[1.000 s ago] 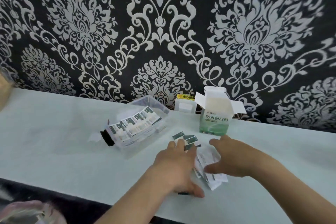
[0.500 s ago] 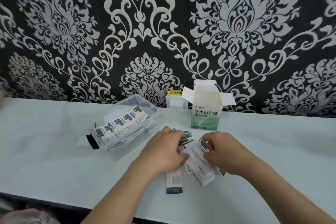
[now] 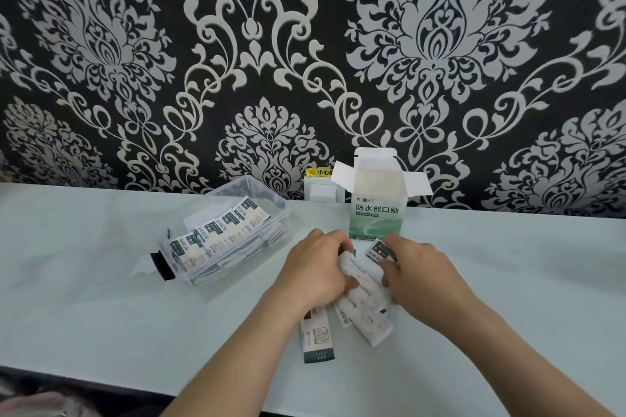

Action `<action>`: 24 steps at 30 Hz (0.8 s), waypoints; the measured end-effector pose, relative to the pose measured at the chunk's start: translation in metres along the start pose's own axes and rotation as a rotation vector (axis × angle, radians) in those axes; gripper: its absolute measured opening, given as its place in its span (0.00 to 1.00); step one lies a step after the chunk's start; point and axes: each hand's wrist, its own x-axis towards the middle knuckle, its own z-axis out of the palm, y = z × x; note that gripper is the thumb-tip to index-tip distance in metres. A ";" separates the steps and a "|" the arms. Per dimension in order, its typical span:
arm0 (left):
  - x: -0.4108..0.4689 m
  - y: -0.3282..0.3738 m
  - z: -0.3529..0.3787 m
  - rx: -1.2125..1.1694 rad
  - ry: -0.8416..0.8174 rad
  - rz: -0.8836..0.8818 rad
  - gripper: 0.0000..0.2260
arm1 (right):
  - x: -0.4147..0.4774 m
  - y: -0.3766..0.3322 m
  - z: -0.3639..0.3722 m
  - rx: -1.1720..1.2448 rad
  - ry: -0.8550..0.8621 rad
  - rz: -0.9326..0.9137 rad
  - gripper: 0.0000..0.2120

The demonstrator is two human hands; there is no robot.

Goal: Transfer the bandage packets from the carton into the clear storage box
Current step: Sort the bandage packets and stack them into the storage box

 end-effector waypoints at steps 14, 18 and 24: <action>0.001 -0.009 -0.011 -0.274 0.268 -0.040 0.09 | -0.008 -0.017 0.000 0.071 -0.105 -0.097 0.21; 0.002 -0.013 -0.013 -0.189 0.343 -0.023 0.08 | -0.005 -0.013 -0.005 0.175 -0.054 -0.021 0.21; 0.001 -0.011 -0.024 -0.020 0.469 0.074 0.07 | 0.000 -0.001 -0.013 0.106 0.065 0.041 0.07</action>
